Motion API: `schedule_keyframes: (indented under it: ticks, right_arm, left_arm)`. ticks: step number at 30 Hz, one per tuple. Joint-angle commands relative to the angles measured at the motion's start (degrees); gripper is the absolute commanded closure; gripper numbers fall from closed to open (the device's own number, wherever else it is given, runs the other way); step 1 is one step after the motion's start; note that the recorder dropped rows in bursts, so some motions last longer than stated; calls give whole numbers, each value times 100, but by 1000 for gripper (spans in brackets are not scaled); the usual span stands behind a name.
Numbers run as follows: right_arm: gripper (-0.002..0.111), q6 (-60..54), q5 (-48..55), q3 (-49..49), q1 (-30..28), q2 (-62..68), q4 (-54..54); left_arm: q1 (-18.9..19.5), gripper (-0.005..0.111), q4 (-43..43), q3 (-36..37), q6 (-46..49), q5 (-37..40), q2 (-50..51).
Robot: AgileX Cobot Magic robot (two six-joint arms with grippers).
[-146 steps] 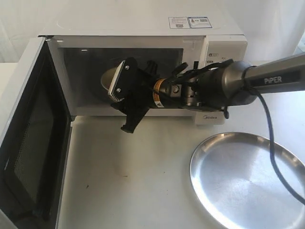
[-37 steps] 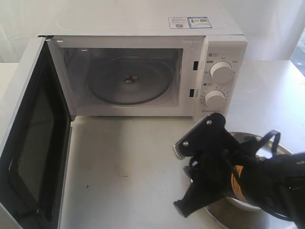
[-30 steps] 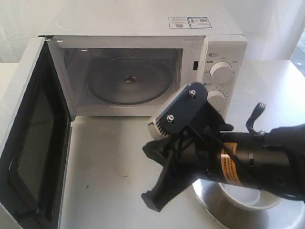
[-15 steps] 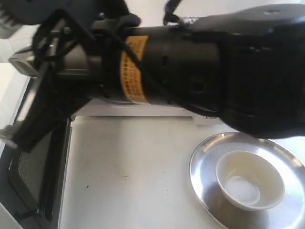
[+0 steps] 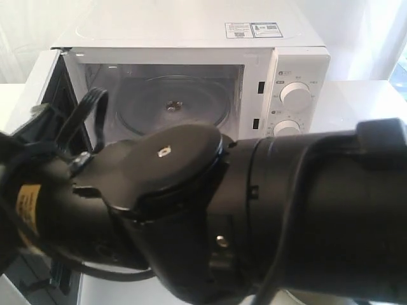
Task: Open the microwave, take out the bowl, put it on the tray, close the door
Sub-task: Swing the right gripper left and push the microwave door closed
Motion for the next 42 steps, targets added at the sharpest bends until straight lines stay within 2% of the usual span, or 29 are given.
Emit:
schedule_keyframes:
  ticks: [1, 4, 5, 6, 7, 9, 12, 13, 14, 16, 17, 21, 23, 32, 35, 39, 42]
  right_arm:
    - [108, -47, 1645, -24, 1, -12, 61]
    - [108, -416, 2936, -24, 1, -12, 319]
    - [108, -795, 3889, -24, 1, -12, 569]
    - [108, -905, 4323, -24, -9, -12, 646]
    - [108, -1028, 5679, -24, -9, -12, 624]
    - [108, -886, 6794, -24, -19, -114, 367]
    - [108, -717, 4717, -24, 115, -644, 413]
    - [108, -597, 3269, -24, 115, -861, 425]
    - [108, -532, 2514, -24, 115, -976, 372]
    - [108, -252, 1114, -195, 115, -1048, -282]
    - [108, -169, 949, -319, 115, -1007, -476]
    - [108, -203, 1751, -1325, 124, -139, -1388]
    - [108, -183, 2027, -1786, 124, 396, -1388]
    - [108, -224, 4052, -2310, 138, 1761, -1388]
    - [108, -125, 3944, -2323, 138, 1830, -1388]
    - [108, -1286, 3856, -2303, 138, 1839, -1388]
    - [108, -1551, 4095, -2303, 138, 1839, -1388]
  left_arm:
    - [-23, 107, -45, -16, 0, -21, -12]
    - [-23, 107, -45, -16, 0, -21, -12]
    - [-23, 107, -45, -16, 0, -21, -12]
    - [-23, 107, -45, -16, 0, -21, -12]
    - [-23, 107, -45, -16, 0, -21, -12]
    - [-23, 107, -45, -16, 0, -21, -12]
    - [-23, 107, -45, -16, 0, -21, -12]
    - [-23, 107, -45, -16, 0, -21, -12]
    - [-23, 107, -45, -16, 0, -21, -12]
    - [-23, 107, -45, -16, 0, -21, -12]
    - [-23, 107, -45, -16, 0, -21, -12]
    - [-23, 107, -45, -16, 0, -21, -12]
    - [-23, 107, -45, -16, 0, -21, -12]
    - [-23, 107, -45, -16, 0, -21, -12]
    - [-23, 107, -45, -16, 0, -21, -12]
    - [-23, 107, -45, -16, 0, -21, -12]
    - [-23, 107, -45, -16, 0, -21, -12]
